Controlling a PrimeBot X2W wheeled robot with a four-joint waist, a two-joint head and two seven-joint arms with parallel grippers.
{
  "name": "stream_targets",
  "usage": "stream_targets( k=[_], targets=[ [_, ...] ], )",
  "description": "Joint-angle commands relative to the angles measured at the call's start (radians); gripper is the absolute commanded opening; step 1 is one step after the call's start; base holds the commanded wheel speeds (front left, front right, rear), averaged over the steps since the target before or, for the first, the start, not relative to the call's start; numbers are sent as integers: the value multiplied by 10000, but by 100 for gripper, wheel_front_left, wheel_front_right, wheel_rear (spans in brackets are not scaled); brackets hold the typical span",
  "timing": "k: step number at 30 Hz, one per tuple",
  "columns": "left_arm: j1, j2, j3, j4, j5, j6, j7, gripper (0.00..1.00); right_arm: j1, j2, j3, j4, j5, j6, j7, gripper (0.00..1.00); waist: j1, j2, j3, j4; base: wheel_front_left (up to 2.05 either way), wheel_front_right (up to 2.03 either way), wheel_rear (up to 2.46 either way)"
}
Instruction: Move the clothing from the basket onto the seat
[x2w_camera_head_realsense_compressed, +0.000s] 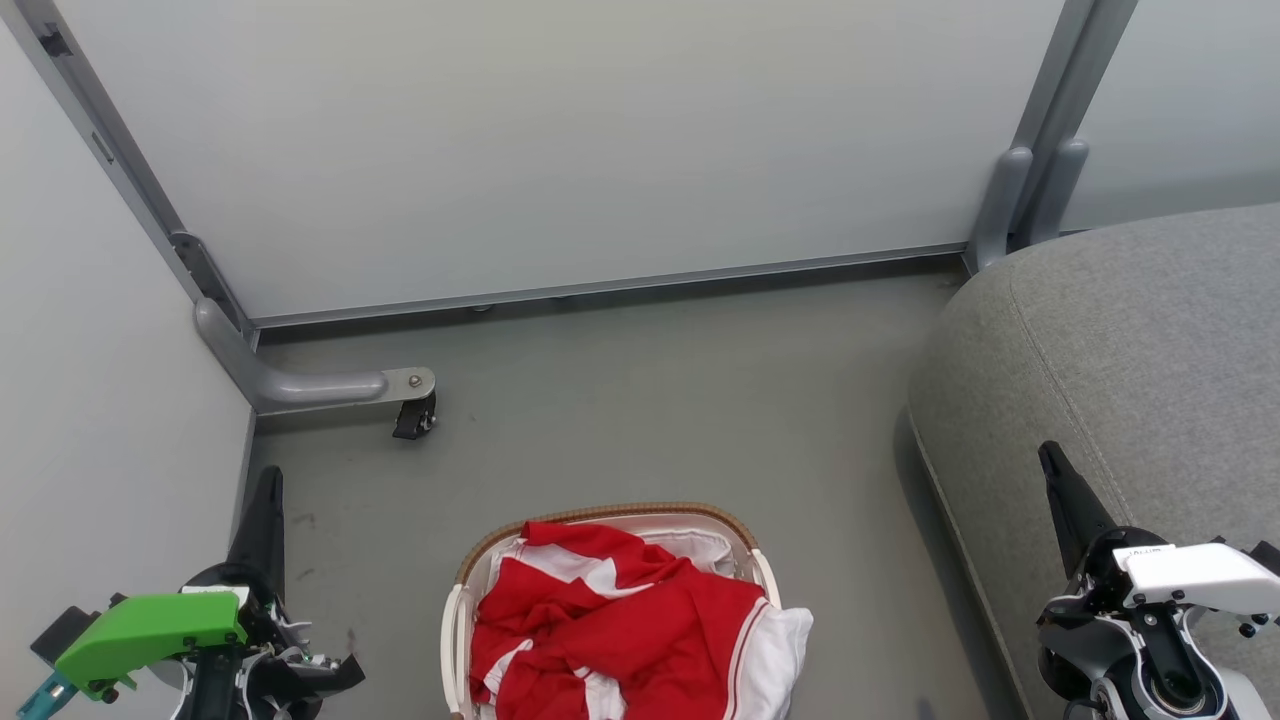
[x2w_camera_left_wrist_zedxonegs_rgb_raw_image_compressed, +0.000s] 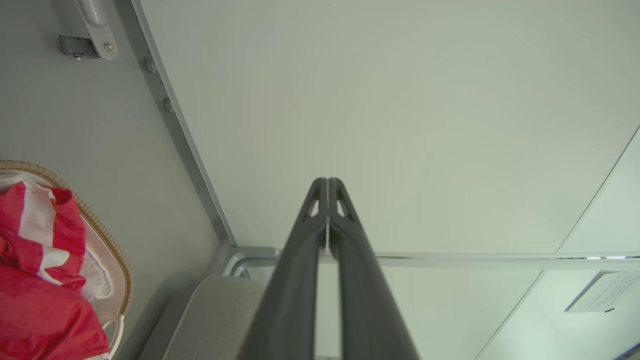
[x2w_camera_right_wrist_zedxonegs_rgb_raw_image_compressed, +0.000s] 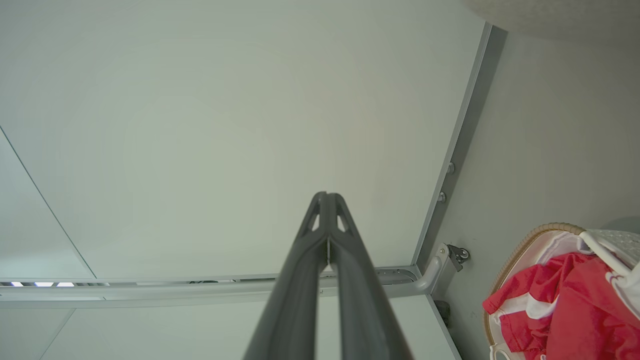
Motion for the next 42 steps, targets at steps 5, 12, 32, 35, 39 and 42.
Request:
stream_targets(
  k=[5, 12, 32, 35, 39, 42],
  targets=[
    [-105, 60, 10, -15, -31, -67, 21, 0, 110, -59, -14, -39, 36, -7, 8, 0, 0, 0, 0, 0, 0, 0, 0],
    [-105, 60, 10, -15, -31, -67, 21, 0, 110, -59, -14, -39, 36, -7, 7, 0, 0, 0, 0, 0, 0, 0, 0],
    [273, -57, -371, 299, 125, 15, -294, 100, 216, 102, 192, 326, -148, -2, -286, 100, 0, 0, 7, 0, 0, 0, 0],
    [299, -52, -522, 279, 260, 12, -458, 100, 244, 94, 216, 320, -315, -2, -452, 100, 0, 0, 13, -1, 0, 0, 0],
    [313, -47, -651, 259, 501, 9, -636, 100, 256, 85, 159, 327, -696, -2, -629, 100, 0, 0, 21, -1, 0, 0, 0],
    [298, -42, -742, 170, 802, 6, -777, 100, 241, 78, 61, 330, -1109, -2, -773, 100, 0, 0, 31, 0, 0, 0, 0]
  ],
)
